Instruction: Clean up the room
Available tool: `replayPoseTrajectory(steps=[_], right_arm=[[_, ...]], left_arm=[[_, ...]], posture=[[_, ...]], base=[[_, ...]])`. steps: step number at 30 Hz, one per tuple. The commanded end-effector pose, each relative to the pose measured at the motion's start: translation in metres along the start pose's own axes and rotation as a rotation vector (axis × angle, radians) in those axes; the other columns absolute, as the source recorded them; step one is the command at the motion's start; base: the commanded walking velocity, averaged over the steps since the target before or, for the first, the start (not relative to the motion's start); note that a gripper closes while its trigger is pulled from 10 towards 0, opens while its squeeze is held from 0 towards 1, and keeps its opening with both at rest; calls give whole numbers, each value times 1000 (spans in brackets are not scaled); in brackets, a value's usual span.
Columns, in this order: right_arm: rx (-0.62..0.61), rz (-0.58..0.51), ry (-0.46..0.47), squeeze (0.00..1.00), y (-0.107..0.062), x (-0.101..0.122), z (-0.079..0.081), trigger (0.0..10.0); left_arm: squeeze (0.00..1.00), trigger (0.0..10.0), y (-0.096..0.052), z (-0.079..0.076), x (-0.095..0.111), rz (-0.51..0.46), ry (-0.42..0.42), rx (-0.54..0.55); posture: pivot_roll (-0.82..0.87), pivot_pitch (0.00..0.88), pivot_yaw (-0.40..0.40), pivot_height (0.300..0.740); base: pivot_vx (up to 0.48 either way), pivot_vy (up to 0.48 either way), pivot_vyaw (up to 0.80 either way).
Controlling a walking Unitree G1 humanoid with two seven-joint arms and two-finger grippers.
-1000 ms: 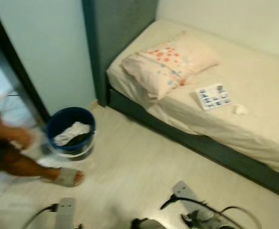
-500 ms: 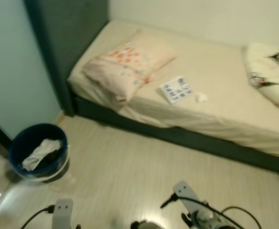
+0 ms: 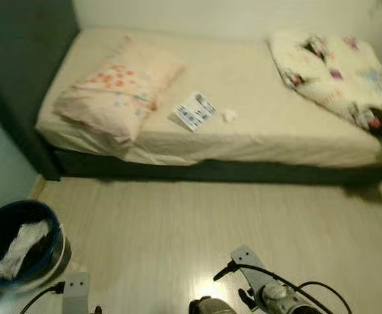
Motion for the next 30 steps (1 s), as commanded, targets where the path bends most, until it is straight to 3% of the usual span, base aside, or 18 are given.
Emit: replayPoseTrajectory(steps=[1, 21, 30], right_arm=[[-4, 15, 25, 0, 0, -5, -2, 10000], [-16, -8, 33, 0, 0, -1, -4, 10000], [-17, -17, 37, 0, -1, 2, -5, 10000]], left_arm=[[0, 10000, -2, -6, -5, 11, -10, -13], [0, 10000, -1, -13, 3, -28, 3, -42], [0, 10000, 0, -13, 9, -51, 38, -57]], posture=[[-22, 12, 13, 740], [-30, 9, 15, 740], [-28, 0, 17, 740]], base=[[0, 0, -756], [0, 0, -756], [430, 0, -89]])
Point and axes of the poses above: a point about 5 cm out from each wrist's last joint towards the gripper, its own y axis pointing out of the wrist towards the gripper, its own x axis along the axis of the wrist's last joint, z = x × y, the point moved 1 cm from there along y, pointing out of the wrist towards the gripper, and after that the axes turned 10 degrees about y, right-handed, at the moved point
